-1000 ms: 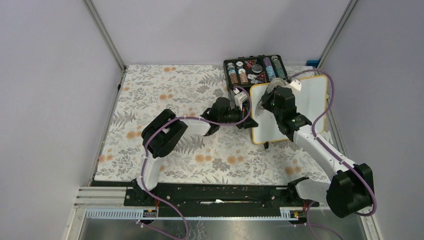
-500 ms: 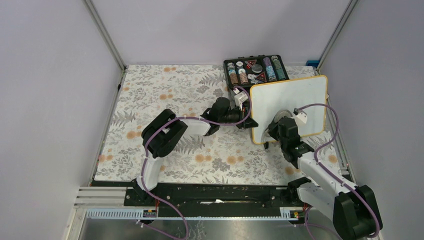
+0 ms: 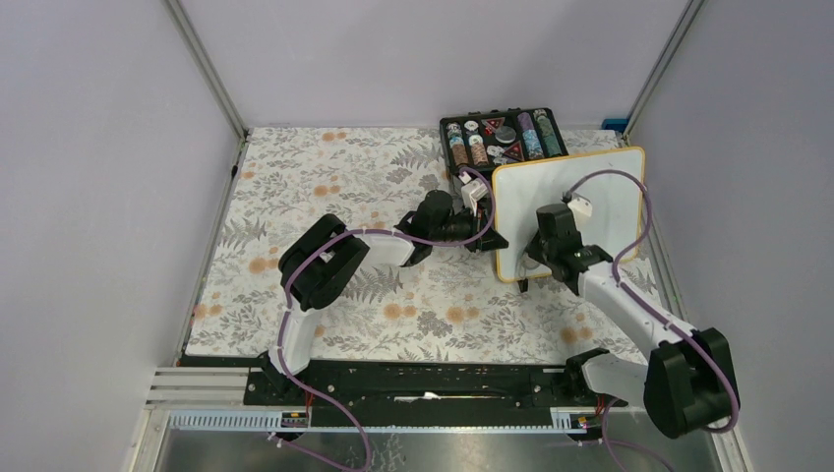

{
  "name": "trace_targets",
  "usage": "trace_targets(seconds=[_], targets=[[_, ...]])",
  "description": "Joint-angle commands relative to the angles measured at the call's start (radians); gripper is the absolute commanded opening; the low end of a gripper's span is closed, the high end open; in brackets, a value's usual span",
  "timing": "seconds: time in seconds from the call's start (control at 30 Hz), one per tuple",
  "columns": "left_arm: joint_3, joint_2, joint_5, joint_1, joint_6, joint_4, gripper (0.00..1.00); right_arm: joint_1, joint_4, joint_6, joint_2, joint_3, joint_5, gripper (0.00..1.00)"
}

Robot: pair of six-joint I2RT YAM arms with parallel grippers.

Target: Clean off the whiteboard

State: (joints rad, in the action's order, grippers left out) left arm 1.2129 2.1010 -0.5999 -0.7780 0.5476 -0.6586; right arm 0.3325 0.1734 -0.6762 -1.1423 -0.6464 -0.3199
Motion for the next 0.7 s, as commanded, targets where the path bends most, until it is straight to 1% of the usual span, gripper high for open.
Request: trace_targets(seconds=[0.0,0.2,0.37,0.43,0.5,0.67], targets=[[-0.017,0.086,0.133,0.05,0.061,0.237,0.0,-0.013,-0.133,0.07,-0.094,-0.22,0.001,0.0],[-0.014,0.086,0.13,0.05,0.061,0.237,0.0,-0.022,-0.132,0.099,-0.176,-0.405,-0.039,0.0],[-0.015,0.086,0.127,0.05,0.061,0.235,0.0,-0.07,-0.15,0.093,-0.237,-0.462,-0.024,0.0],[-0.017,0.084,0.126,0.05,0.061,0.234,0.0,-0.101,-0.161,0.086,-0.239,-0.456,-0.006,0.0],[-0.018,0.083,0.127,0.05,0.061,0.234,0.0,-0.135,-0.191,0.08,-0.219,-0.414,0.012,0.0],[-0.019,0.083,0.127,0.05,0.061,0.231,0.0,-0.211,-0.223,0.042,-0.127,-0.227,0.028,0.0]])
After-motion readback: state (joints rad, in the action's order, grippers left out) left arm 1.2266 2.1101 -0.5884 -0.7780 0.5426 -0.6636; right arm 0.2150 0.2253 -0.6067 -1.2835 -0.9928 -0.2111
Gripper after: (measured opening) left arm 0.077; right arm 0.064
